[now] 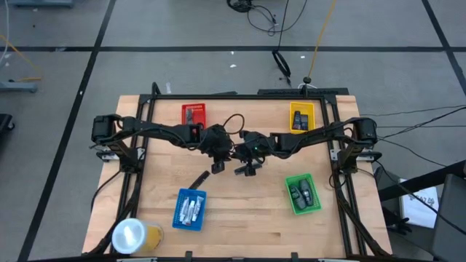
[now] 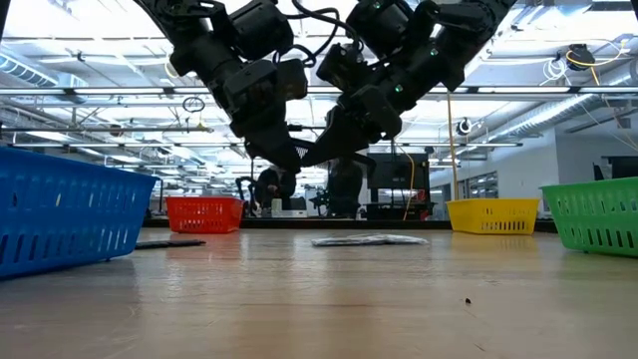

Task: Pick & Place Travel size toiletries
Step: Put the top left black comb into the orange basket

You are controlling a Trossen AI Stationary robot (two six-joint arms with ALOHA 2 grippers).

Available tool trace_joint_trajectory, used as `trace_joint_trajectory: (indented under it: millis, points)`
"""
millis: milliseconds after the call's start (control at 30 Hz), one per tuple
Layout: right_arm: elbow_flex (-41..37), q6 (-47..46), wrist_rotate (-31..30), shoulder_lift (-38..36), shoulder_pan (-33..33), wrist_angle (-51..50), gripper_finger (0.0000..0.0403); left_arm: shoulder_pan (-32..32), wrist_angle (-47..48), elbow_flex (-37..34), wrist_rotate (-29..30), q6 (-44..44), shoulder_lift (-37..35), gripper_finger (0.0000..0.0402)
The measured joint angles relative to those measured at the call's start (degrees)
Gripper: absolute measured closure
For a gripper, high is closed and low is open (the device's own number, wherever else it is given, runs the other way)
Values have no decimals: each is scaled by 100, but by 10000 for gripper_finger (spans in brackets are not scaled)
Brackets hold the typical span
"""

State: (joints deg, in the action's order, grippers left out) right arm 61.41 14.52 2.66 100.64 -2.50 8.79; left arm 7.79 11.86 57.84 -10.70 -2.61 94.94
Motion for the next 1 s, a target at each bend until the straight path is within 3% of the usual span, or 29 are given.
trace_joint_trajectory:
  millis: [233, 467, 700, 1000]
  points:
    - [0, -35, 3, 0, 0, -11, 403, -15, -18, 0, 7, 103, 0, 388]
    - [0, -156, 13, 0, 0, -13, 390, -15, -37, 0, 46, 52, -2, 399]
    - [0, -303, -83, -2, -21, 0, 283, -11, -18, 0, 18, -14, 0, 402]
    - [15, -358, -520, -330, 5, -427, 134, 54, 420, 2, 692, -28, -322, 401]
